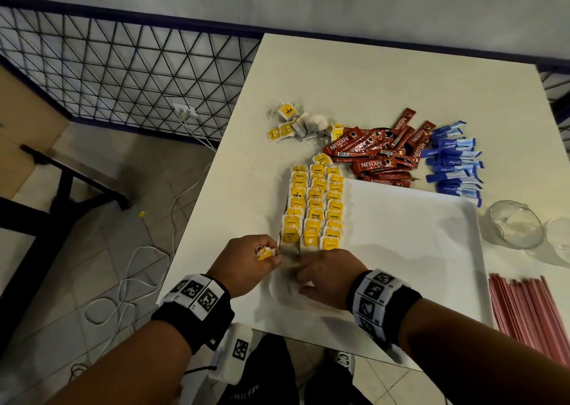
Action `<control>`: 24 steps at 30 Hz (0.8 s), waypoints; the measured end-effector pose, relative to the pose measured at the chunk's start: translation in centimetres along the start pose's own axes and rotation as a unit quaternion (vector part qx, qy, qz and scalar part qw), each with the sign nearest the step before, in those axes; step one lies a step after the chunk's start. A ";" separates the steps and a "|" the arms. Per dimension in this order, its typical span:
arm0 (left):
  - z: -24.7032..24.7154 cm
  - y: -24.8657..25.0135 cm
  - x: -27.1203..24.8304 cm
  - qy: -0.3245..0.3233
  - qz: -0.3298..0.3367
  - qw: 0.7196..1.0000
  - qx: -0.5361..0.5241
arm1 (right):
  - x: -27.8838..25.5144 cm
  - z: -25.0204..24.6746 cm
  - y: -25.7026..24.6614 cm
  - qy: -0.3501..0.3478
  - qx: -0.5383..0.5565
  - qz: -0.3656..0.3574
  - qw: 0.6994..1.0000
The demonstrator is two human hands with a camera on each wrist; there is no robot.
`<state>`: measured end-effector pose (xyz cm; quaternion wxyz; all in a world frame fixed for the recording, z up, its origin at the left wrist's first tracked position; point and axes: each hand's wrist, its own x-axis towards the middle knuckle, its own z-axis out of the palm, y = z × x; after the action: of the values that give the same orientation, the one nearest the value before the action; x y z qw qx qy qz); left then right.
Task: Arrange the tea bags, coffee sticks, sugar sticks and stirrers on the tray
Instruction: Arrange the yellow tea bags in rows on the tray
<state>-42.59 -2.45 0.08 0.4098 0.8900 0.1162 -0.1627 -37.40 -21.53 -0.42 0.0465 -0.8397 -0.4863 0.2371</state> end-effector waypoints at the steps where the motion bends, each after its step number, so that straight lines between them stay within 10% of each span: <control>1: 0.0 0.0 0.0 0.000 0.001 1.000 0.004 | -0.1 -0.5 -0.2 -0.062 -0.001 0.007 0.998; 12: 0.0 0.3 0.4 0.007 0.005 1.000 0.014 | 0.3 2.0 -0.9 0.020 -0.131 -0.021 0.991; 18: -0.1 0.7 0.0 -0.105 0.021 0.991 -0.087 | -0.2 -0.8 -0.4 0.158 0.007 -0.003 0.987; 24: 1.4 2.1 0.7 -0.088 0.001 0.994 -0.070 | -0.3 -3.1 1.4 0.098 0.143 0.085 0.981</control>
<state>-41.49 -4.82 0.38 0.4796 0.8415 0.0899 -0.2320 -35.05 -22.04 1.98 0.1931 -0.8820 -0.3670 0.2240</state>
